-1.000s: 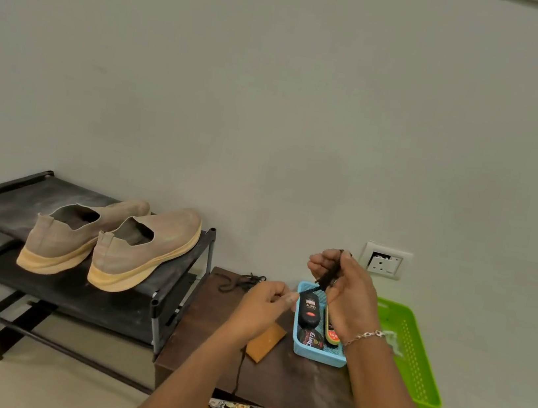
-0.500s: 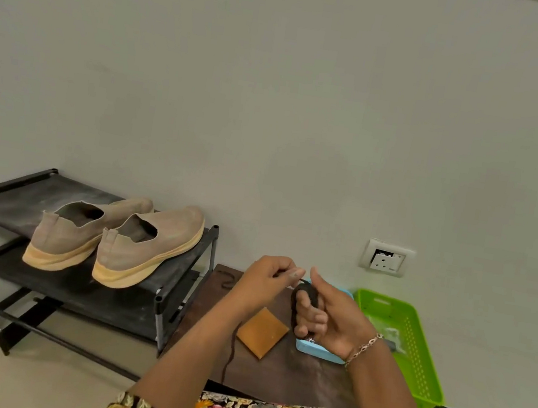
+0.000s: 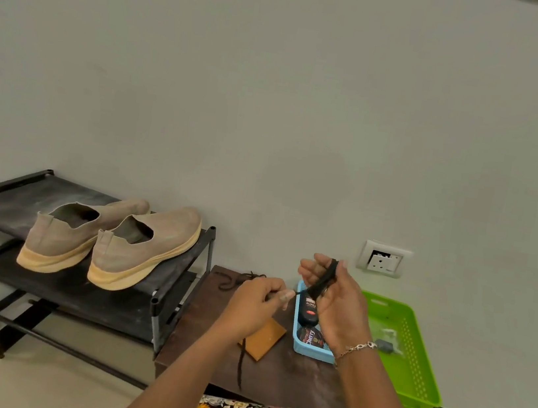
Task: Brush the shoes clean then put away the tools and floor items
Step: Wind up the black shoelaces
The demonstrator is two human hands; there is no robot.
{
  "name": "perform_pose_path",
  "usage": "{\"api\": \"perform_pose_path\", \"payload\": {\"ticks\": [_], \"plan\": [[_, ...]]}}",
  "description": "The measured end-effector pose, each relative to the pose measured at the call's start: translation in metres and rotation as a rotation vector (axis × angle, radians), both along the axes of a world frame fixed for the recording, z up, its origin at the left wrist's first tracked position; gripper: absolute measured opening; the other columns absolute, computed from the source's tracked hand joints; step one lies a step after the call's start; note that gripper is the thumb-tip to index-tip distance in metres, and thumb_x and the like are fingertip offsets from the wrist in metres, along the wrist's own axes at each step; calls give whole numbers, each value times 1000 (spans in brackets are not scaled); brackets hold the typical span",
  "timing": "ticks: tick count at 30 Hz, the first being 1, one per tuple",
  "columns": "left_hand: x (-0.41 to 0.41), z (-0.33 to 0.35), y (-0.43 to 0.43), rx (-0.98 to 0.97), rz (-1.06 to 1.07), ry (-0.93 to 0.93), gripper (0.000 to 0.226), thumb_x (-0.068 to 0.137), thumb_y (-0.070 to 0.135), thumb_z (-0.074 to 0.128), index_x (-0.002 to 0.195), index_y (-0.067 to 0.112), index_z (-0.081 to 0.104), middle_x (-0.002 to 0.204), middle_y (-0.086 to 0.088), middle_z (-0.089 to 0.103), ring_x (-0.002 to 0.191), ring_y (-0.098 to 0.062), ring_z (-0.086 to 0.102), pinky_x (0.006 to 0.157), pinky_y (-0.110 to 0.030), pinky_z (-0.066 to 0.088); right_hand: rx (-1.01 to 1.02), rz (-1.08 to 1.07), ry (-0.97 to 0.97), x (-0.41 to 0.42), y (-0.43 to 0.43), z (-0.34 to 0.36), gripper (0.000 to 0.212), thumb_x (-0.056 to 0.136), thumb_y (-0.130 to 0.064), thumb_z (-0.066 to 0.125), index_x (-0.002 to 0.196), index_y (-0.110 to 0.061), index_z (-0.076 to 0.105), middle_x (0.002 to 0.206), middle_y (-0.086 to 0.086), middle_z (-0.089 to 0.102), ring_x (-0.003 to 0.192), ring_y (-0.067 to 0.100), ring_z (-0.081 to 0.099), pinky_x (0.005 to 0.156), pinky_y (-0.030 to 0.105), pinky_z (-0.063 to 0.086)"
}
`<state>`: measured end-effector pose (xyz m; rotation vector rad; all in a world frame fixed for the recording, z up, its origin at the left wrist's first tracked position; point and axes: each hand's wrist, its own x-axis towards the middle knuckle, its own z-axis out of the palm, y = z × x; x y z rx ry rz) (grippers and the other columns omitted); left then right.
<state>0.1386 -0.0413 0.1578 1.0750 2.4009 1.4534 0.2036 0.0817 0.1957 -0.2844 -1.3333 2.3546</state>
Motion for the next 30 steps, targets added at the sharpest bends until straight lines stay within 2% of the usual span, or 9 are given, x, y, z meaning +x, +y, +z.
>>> {"api": "perform_pose_path", "payload": {"ticks": [6, 11, 13, 17, 20, 22, 24, 26, 30], "plan": [[-21, 3, -9, 44, 349, 21, 34, 96, 29, 47, 64, 16, 47, 53, 7, 40, 50, -7, 37, 50, -26, 26, 407, 359, -383, 21, 7, 2, 45, 99, -26, 33, 71, -3, 58, 46, 4, 46, 42, 14, 41, 56, 28, 45], [-37, 8, -16, 12, 443, 37, 37, 97, 26, 45, 60, 20, 43, 54, 7, 43, 50, -7, 39, 47, -24, 25, 401, 335, -525, 26, 11, -1, 47, 98, -32, 38, 63, -6, 55, 41, 1, 36, 35, 12, 29, 49, 27, 40], [-37, 6, -14, 18, 452, 27, 38, 97, 26, 45, 59, 21, 42, 54, 7, 42, 50, -7, 38, 47, -24, 24, 325, 351, -519, 25, 10, 0, 46, 98, -31, 38, 62, -7, 53, 41, 0, 34, 34, 11, 29, 49, 27, 40], [-31, -5, -9, -12, 382, -38, 37, 96, 26, 45, 60, 21, 46, 53, 6, 42, 52, -11, 42, 48, -24, 26, -138, 289, -302, 19, 11, 5, 42, 97, -30, 35, 63, -9, 50, 40, 0, 37, 33, 11, 34, 46, 24, 45], [-14, -14, -5, -73, 178, -91, 35, 97, 26, 45, 62, 22, 49, 52, 9, 41, 49, -4, 38, 49, -17, 28, -436, 154, -57, 10, 12, 8, 49, 96, -27, 34, 62, -5, 61, 51, 6, 55, 42, 16, 54, 51, 29, 56], [-2, -20, -4, -113, 31, -109, 32, 96, 27, 45, 65, 23, 51, 55, 10, 44, 53, -5, 40, 54, -19, 31, -499, 80, 89, 3, 14, 7, 39, 88, -22, 46, 64, -2, 70, 70, 13, 69, 60, 23, 69, 62, 36, 58], [5, -21, -4, -152, -72, -75, 30, 95, 28, 46, 67, 25, 53, 58, 10, 46, 57, -6, 42, 58, -23, 34, -397, 49, 163, -2, 15, 2, 24, 73, -21, 58, 73, -1, 73, 86, 16, 72, 79, 25, 71, 73, 34, 57], [8, -15, -4, -148, -148, 9, 27, 94, 28, 47, 69, 23, 55, 61, 8, 47, 58, -8, 43, 59, -26, 33, -95, -33, 74, -5, 17, -10, 26, 89, -18, 47, 88, -2, 67, 95, 16, 70, 90, 23, 69, 82, 29, 55], [8, 8, -1, -103, -192, 133, 27, 96, 23, 45, 70, 19, 53, 63, 9, 49, 62, -10, 47, 63, -29, 35, 673, 0, -262, 5, 11, -20, 48, 97, -39, 27, 82, -8, 61, 82, 8, 66, 73, 14, 61, 73, 22, 48]]}}
